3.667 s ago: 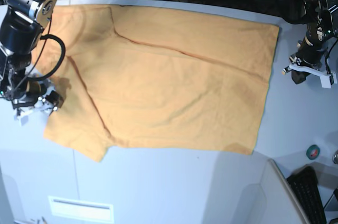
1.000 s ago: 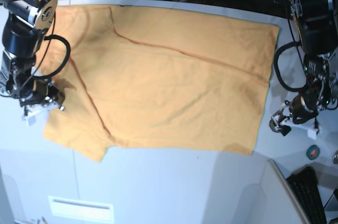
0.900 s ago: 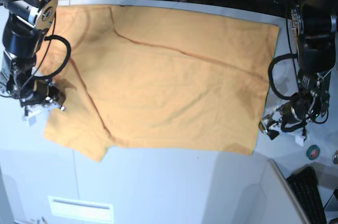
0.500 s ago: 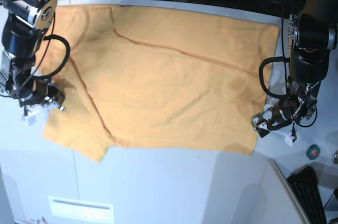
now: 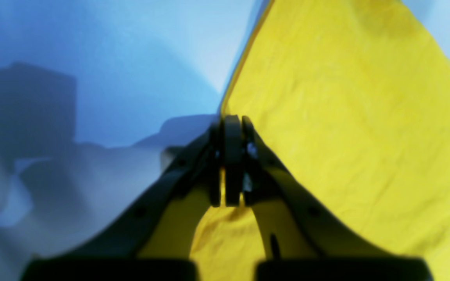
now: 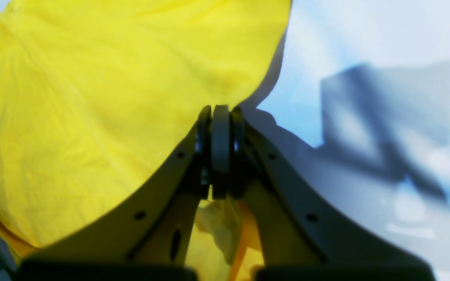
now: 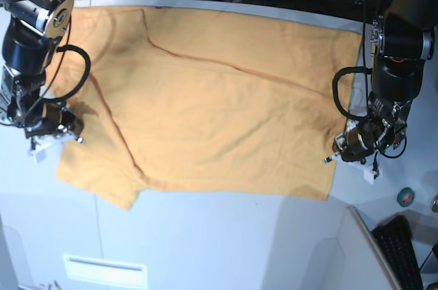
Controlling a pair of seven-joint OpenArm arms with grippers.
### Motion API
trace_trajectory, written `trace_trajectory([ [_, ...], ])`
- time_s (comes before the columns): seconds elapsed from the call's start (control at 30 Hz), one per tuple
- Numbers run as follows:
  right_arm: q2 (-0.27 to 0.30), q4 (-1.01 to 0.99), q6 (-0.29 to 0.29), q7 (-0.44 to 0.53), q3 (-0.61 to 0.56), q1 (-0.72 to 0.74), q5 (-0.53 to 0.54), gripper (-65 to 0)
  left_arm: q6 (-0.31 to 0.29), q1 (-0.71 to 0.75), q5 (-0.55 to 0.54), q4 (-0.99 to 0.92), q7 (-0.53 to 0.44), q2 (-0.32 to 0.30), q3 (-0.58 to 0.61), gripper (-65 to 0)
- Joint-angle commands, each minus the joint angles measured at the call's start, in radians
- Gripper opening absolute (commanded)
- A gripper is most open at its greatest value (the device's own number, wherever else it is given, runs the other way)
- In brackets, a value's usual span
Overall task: Layout the t-shirt on the table in an organized manner, then fold the t-shirt properly
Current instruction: 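Lower the left gripper and grasp the shirt's opposite side edge, then hold both side edges and lift the shirt slightly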
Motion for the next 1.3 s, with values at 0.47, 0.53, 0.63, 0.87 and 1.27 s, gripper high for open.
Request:
trace_trajectory([
  [0.47,0.013,0.013,-0.001,0.005,0.001,0.021,0.004,-65.0,0.013,0.137,0.002,0.374,0.198,-0.066,-0.025,-65.0],
  [0.53,0.012,0.013,-0.001,0.005,0.001,0.021,0.004,-65.0,0.013,0.18,0.002,0.415,0.221,-0.066,-0.097,-65.0],
  [0.63,0.012,0.013,-0.001,0.005,0.001,0.021,0.004,-65.0,0.013,0.229,0.003,0.483,0.295,-0.063,-0.223,-65.0],
  [0.87,0.01,0.013,-0.001,0.005,0.001,0.021,0.004,-65.0,0.013,0.342,0.003,0.678,0.468,-0.06,-0.339,-65.0],
  [1.27,0.01,0.012,-0.001,0.005,0.001,0.021,0.004,-65.0,0.013,0.467,0.002,0.747,0.487,-0.058,-0.404,-65.0],
])
